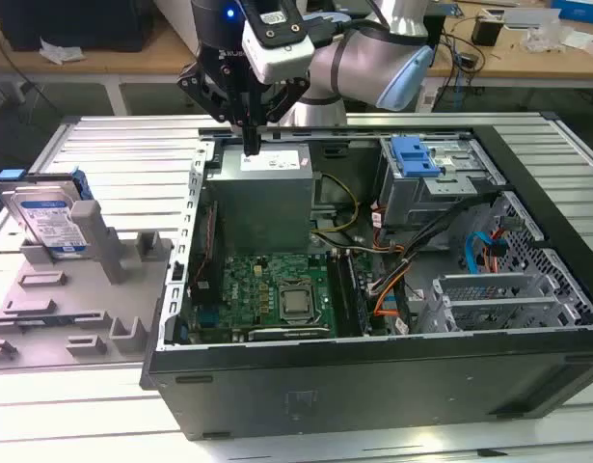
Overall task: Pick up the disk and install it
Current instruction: 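Reach for the disk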
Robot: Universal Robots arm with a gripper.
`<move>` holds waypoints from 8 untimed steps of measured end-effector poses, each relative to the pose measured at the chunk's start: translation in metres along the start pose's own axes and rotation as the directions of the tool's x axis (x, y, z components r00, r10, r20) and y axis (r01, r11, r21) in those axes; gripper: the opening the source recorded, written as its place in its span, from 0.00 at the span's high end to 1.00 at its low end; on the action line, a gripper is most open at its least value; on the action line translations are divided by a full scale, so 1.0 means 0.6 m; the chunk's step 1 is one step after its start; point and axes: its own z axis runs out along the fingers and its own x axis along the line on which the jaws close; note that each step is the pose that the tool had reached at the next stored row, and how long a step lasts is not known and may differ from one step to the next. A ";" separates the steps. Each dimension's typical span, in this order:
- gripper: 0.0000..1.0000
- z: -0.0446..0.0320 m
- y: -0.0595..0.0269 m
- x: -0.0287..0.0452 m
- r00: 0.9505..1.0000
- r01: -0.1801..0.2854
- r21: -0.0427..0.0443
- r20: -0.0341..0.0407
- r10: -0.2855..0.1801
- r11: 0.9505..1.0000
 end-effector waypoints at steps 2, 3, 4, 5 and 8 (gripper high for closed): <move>0.89 0.000 0.000 0.000 1.000 0.000 0.000 0.000 0.000 1.000; 0.89 0.000 0.000 0.000 1.000 0.000 0.000 0.000 0.000 1.000; 0.89 0.000 0.000 0.000 1.000 0.000 0.000 0.000 0.000 1.000; 0.89 0.000 0.000 0.000 1.000 0.000 0.000 0.000 0.000 1.000; 0.89 0.000 0.000 0.000 1.000 0.000 0.000 0.000 0.000 1.000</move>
